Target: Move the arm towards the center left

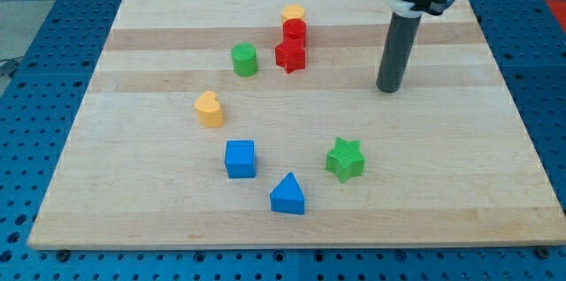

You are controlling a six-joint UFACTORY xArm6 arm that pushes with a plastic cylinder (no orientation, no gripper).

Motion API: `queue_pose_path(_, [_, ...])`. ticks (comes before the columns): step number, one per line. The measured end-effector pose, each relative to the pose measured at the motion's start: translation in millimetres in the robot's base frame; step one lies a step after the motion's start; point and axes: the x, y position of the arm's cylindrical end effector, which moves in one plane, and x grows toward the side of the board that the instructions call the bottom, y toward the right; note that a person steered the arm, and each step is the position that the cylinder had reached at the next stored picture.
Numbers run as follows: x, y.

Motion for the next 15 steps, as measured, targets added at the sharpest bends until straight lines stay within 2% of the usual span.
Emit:
queue_pose_path(1, [0.0, 0.0])
queue_pose_path(2, [80.5, 22.1])
queue_pose_path(3, [99.8, 24.4])
queue_pose_path(4, [74.3, 14.3])
queue_pose_path(5, [49.5, -32.8])
queue_pose_path(7, [52.2, -78.4])
queue_pose_path(10, [54.5, -179.0])
queue_pose_path(11, [74.3, -213.7])
queue_pose_path(15, [89.5, -281.2])
